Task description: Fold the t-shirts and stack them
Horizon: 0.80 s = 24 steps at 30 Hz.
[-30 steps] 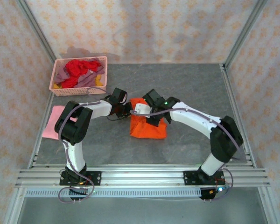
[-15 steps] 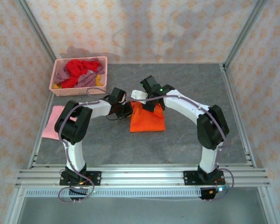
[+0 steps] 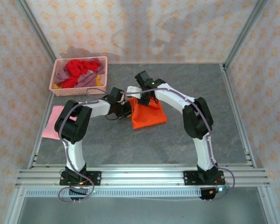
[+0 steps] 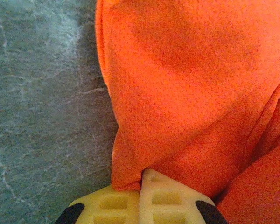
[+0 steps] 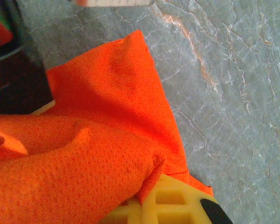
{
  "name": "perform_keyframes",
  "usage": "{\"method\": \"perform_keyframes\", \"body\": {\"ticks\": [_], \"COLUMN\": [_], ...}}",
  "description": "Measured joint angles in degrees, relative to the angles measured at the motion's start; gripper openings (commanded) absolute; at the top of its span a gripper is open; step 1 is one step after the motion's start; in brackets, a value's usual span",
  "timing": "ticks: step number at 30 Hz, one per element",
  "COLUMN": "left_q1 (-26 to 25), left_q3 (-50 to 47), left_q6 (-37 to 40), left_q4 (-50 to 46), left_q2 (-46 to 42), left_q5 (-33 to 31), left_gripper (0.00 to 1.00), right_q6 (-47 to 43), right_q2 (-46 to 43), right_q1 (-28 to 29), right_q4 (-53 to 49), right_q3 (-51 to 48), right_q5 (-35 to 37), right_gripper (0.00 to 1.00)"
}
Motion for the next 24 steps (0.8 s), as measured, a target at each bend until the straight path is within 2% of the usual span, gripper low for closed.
{"method": "perform_keyframes", "body": {"ticks": [10,13,15,18,20,24], "left_q1": [0.35,0.39,0.42,0.52,0.66,0.66], "left_q3": [-0.11,-0.11,-0.11,-0.11,-0.17,-0.37], "left_q6": [0.00,-0.02,-0.02,-0.02,-0.02,-0.02], "left_q4": [0.33,0.42,0.42,0.42,0.46,0.74], "left_q2": [0.17,0.26,0.26,0.26,0.26,0.26], "left_q5": [0.85,1.01,1.01,1.18,1.33,1.36], "left_gripper": [0.00,0.00,0.00,0.00,0.00,0.00], "right_q6": [0.46,1.11,1.55,2.29,3.02,3.91], "right_q2": [3.63,5.03,5.81,6.93,7.17,7.10], "right_q1": [-0.70,-0.98,-1.11,-1.14,-1.22,-1.51], "right_q4": [2.91,4.72,5.75,7.02,7.91,9.73], "right_q3": [1.16,1.31,1.36,2.01,2.10,2.01], "right_q5": [-1.36,-1.84,-2.14,-2.40,-2.43,-2.38], "right_gripper": [0.05,0.10,0.23,0.50,0.64,0.73]}}
